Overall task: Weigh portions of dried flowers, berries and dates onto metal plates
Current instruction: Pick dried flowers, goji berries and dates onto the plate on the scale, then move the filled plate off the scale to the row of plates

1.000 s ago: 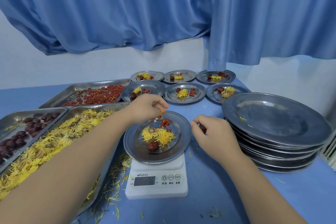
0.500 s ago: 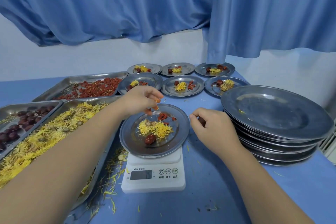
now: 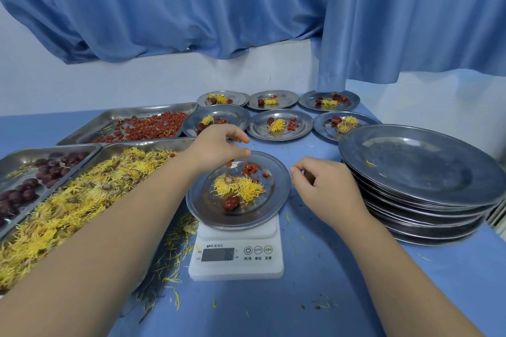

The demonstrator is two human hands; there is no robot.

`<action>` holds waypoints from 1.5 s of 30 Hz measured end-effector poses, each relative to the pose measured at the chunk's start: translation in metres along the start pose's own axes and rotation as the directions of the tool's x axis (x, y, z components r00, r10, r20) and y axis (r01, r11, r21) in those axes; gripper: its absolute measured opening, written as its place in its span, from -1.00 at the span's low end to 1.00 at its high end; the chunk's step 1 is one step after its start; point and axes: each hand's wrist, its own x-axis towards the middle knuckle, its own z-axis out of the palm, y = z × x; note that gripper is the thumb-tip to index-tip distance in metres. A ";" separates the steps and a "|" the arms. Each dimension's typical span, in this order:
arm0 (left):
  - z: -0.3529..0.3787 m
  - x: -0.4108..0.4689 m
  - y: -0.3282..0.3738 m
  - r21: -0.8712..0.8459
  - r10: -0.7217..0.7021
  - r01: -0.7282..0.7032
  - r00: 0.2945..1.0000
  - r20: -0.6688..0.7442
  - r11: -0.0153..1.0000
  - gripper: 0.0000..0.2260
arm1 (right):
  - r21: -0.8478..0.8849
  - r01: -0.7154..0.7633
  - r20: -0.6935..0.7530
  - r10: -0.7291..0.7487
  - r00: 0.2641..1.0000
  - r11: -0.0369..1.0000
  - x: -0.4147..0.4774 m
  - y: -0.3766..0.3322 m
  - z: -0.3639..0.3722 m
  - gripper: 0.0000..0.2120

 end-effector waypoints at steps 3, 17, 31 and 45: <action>0.003 -0.004 -0.001 -0.077 -0.007 0.002 0.998 -0.063 0.997 -0.96 | 0.000 0.006 -0.005 -0.006 1.000 1.000 0.000 0.001 0.000 -0.80; 0.007 -0.017 -0.001 -0.205 -0.047 0.037 0.998 -0.043 0.978 -0.75 | -0.018 0.035 0.016 -0.035 0.999 0.999 0.001 -0.002 0.007 -0.82; -0.019 -0.067 -0.029 -0.564 -0.269 0.019 0.892 -0.364 0.826 -0.85 | -0.019 0.031 -0.003 -0.032 0.999 0.999 -0.002 -0.002 0.015 -0.60; -0.016 -0.091 -0.036 -0.666 -0.414 0.134 0.865 -0.282 0.734 -0.86 | -0.014 -0.315 0.071 0.315 0.946 0.949 -0.002 -0.003 0.024 -0.51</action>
